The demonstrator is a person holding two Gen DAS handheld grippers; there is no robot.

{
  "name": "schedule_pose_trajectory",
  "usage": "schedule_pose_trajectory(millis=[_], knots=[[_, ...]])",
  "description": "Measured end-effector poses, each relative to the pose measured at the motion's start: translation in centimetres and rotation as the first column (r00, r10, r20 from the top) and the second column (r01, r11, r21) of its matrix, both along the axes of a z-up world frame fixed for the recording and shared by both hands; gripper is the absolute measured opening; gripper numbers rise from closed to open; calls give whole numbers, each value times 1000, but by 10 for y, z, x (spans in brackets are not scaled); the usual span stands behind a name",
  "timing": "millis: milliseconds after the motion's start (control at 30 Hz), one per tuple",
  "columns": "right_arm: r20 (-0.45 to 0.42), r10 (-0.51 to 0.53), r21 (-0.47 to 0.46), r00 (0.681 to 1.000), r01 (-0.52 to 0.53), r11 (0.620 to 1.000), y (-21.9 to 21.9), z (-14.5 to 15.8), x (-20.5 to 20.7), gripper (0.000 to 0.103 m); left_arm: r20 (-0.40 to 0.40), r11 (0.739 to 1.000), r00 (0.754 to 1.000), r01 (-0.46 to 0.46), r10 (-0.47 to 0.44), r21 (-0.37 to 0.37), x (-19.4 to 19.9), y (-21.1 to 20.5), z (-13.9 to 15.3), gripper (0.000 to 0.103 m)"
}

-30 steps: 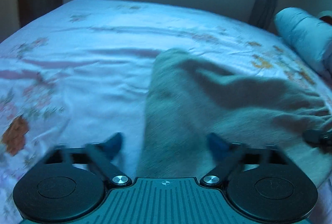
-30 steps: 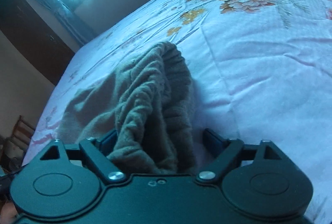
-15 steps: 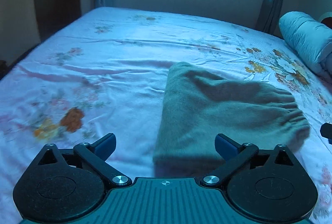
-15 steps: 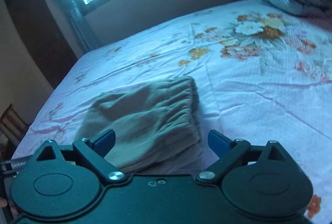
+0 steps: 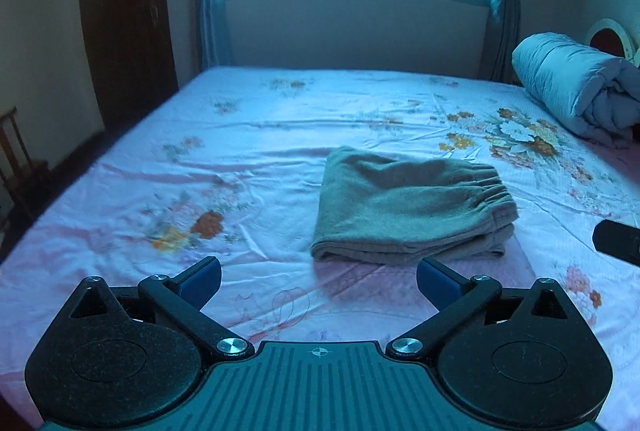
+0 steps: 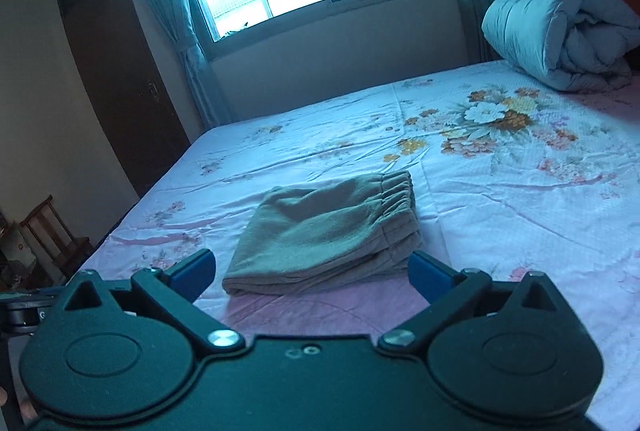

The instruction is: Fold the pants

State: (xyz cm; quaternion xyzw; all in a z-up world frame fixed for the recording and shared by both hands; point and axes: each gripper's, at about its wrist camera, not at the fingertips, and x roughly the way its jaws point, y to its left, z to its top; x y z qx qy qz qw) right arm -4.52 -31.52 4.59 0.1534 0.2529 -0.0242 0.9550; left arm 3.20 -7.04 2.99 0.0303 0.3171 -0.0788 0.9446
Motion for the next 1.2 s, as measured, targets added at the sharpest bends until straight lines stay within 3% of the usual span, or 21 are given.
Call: schedule_pose_trajectory(millis=[267, 467, 633, 1200], knots=[[51, -21, -111, 998, 26, 993, 26, 34, -44, 97, 35, 999, 999, 25, -23, -48, -51, 10, 27, 103], [106, -34, -134, 994, 48, 990, 37, 42, -63, 97, 81, 997, 995, 55, -51, -51, -70, 14, 37, 103], [83, -53, -136, 995, 64, 989, 37, 42, -63, 97, 104, 997, 993, 54, -49, -48, -72, 13, 42, 103], [50, -124, -143, 991, 130, 981, 27, 31, -54, 97, 67, 999, 997, 30, -28, -35, -54, 2, 32, 103]])
